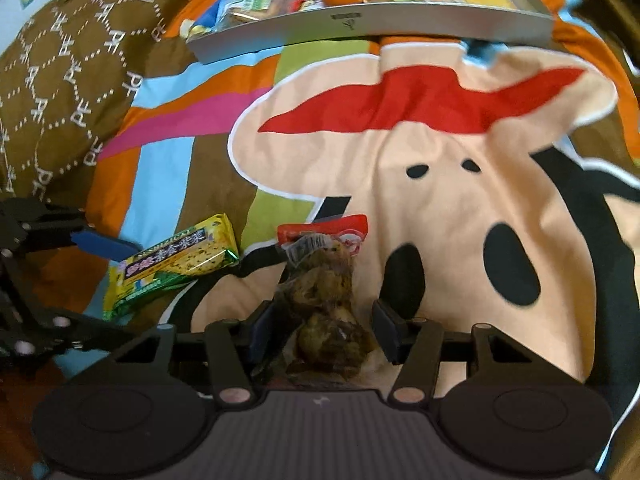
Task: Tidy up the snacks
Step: 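Close the left tool on the yellow biscuit packet while the right tool closes on the red-label cookie packet, then lift the yellow biscuit packet with the left tool while the right tool lifts the cookie packet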
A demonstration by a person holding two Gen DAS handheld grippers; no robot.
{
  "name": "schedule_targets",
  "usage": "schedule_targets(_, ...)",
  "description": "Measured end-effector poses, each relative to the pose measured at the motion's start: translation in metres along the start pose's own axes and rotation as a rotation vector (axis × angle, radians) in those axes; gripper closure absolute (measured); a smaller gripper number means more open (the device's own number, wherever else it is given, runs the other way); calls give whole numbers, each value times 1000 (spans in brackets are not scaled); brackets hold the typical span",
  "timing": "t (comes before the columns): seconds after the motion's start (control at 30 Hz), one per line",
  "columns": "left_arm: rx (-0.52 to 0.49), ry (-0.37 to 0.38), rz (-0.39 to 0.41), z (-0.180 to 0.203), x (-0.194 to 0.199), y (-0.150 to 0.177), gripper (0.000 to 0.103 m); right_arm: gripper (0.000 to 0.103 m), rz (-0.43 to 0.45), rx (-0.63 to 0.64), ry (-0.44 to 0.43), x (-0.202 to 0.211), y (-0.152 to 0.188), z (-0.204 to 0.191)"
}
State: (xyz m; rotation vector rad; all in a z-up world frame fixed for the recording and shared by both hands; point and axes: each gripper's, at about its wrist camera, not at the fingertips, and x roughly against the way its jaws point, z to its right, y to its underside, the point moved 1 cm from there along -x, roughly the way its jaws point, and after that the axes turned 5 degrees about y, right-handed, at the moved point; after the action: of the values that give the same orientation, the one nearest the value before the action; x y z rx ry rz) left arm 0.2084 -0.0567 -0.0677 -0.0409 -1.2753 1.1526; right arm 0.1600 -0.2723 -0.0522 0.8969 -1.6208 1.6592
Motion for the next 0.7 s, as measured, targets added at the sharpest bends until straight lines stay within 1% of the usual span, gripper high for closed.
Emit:
schedule_targets(0.13,-19,-17,9,2,-10,-5,10,44,10,-22,-2,3,4,0)
schedule_targets(0.23,4,-8,23,-1,-11,-8,10,44,18,-35,-3,2,5,0)
schedule_targets(0.37,28,-12,27,-3,-10,-10,18,44,24,-27,5,1,6,-2)
schedule_targets(0.4,26,-22,25,-3,-10,-10,21,43,24,-26,7,0,6,-2)
schedule_targets(0.47,23,-45,18,-1,-11,-11,26,43,24,-23,11,0,6,-3)
schedule_targets(0.6,32,-73,4,1,-11,-11,31,43,25,-21,16,0,5,-4)
schedule_targets(0.7,57,-95,-4,4,-12,-12,35,43,28,-20,16,0,5,-4)
